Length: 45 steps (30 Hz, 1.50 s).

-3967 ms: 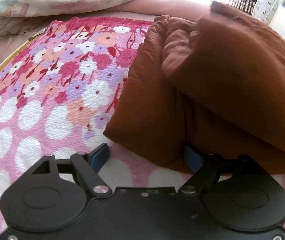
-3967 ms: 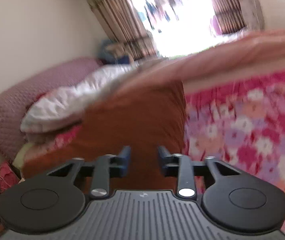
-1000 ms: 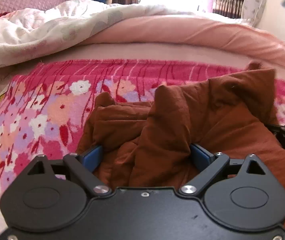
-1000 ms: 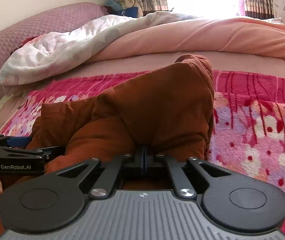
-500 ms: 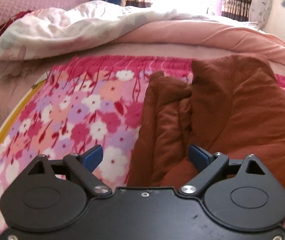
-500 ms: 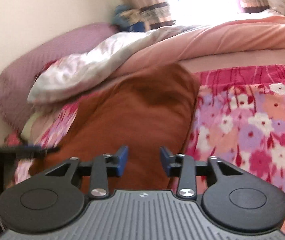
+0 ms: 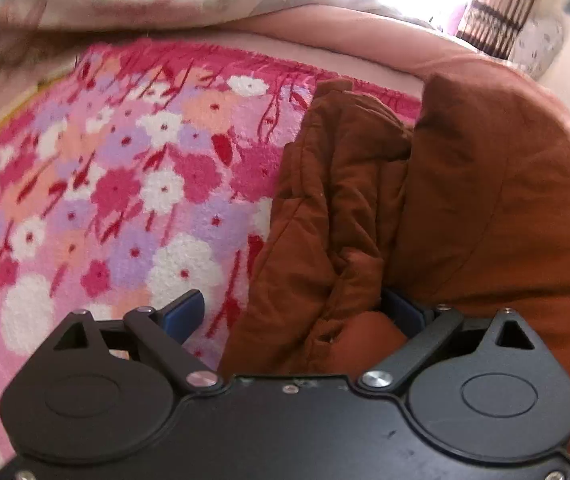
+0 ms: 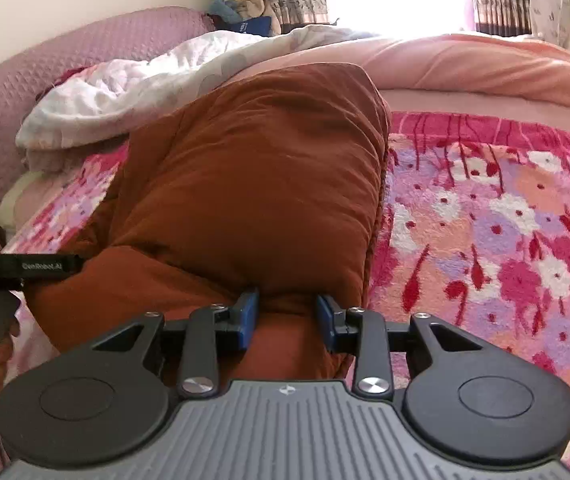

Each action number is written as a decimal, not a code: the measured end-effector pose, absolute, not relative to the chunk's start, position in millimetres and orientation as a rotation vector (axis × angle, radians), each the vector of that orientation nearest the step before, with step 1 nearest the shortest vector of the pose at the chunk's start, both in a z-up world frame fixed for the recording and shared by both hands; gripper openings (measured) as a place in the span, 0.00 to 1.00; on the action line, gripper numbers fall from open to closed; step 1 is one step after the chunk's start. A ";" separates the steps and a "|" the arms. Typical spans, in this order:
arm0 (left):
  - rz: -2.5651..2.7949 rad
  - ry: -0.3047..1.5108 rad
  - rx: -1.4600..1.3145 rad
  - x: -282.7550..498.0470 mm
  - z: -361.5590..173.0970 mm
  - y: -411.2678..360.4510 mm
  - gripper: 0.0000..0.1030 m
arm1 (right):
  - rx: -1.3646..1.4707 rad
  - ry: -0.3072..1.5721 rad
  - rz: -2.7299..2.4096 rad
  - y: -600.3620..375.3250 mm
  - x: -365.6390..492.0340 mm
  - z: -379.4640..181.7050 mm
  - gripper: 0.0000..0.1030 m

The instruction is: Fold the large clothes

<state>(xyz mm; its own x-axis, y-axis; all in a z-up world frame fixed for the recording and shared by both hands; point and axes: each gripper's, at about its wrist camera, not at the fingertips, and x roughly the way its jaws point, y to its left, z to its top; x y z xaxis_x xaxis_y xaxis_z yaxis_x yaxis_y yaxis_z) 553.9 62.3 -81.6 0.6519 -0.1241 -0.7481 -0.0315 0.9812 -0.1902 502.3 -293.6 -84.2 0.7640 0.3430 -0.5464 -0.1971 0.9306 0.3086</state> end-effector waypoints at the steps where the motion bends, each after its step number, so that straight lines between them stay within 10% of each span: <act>1: -0.070 0.864 -0.240 550.6 -74.9 69.3 0.96 | 0.260 0.628 0.296 -298.6 498.2 -81.2 0.40; 10: -0.189 0.937 -0.350 533.1 -54.0 96.3 0.94 | 0.587 0.651 0.419 -352.2 461.6 -76.2 0.75; 25: -0.280 1.042 -0.479 548.5 -76.7 102.1 0.89 | 0.813 0.753 0.479 -338.3 496.7 -118.3 0.98; 29: -0.282 1.024 -0.489 548.5 -77.4 101.5 0.87 | 0.662 0.740 0.458 -316.4 498.1 -105.9 0.94; 34: -0.314 1.008 -0.536 544.1 -73.4 103.5 0.79 | 0.632 0.702 0.456 -317.9 488.8 -97.2 0.62; 45: -0.427 0.915 -0.529 520.7 -39.1 73.1 0.59 | 0.396 0.475 0.398 -302.0 454.8 -37.7 0.50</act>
<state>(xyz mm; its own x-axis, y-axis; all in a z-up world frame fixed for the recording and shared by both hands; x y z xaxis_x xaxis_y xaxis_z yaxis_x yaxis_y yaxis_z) 520.7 73.1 -39.1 0.5432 -0.5572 -0.6280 0.1236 0.7929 -0.5966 454.8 -302.0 -37.7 0.8167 0.4526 -0.3579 -0.2731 0.8496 0.4513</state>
